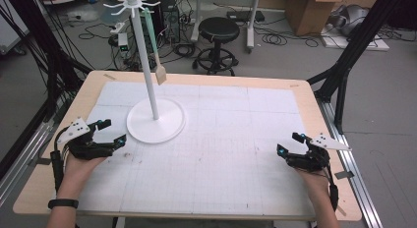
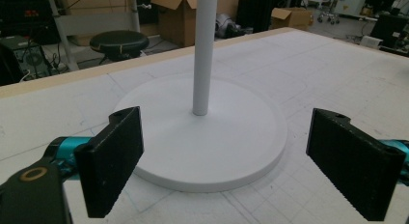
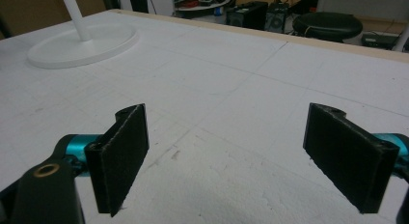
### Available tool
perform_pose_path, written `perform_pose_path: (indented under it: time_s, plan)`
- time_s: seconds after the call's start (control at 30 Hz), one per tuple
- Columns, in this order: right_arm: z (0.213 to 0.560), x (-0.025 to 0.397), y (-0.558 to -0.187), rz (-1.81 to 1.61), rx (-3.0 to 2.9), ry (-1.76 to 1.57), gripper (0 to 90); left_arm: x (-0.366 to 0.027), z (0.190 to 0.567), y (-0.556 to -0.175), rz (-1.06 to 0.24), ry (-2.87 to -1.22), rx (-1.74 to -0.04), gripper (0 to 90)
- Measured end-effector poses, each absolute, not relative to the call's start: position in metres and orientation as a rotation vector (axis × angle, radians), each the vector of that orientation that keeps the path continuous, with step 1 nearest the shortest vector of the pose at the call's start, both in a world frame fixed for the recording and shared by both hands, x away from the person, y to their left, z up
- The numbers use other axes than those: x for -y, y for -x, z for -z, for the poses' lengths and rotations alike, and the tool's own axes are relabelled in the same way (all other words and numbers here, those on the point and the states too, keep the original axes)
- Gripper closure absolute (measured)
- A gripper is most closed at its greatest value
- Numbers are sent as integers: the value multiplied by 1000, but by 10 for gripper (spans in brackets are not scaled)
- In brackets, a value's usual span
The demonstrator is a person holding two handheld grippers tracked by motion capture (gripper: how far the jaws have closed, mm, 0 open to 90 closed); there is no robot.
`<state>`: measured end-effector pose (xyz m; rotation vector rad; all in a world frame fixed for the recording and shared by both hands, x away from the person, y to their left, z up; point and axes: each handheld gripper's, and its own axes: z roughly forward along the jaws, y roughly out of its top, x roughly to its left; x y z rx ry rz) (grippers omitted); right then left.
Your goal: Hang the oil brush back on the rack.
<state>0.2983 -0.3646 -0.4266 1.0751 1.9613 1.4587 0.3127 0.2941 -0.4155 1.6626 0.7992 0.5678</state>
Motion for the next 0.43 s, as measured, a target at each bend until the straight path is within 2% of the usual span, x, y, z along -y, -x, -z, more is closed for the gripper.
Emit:
perform_pose_path:
  time_s: [0.43]
  plan:
    - [427, 365, -299, -1460, -1944, -1086, 153, -294, 416, -313, -566, -1668, -800, 136]
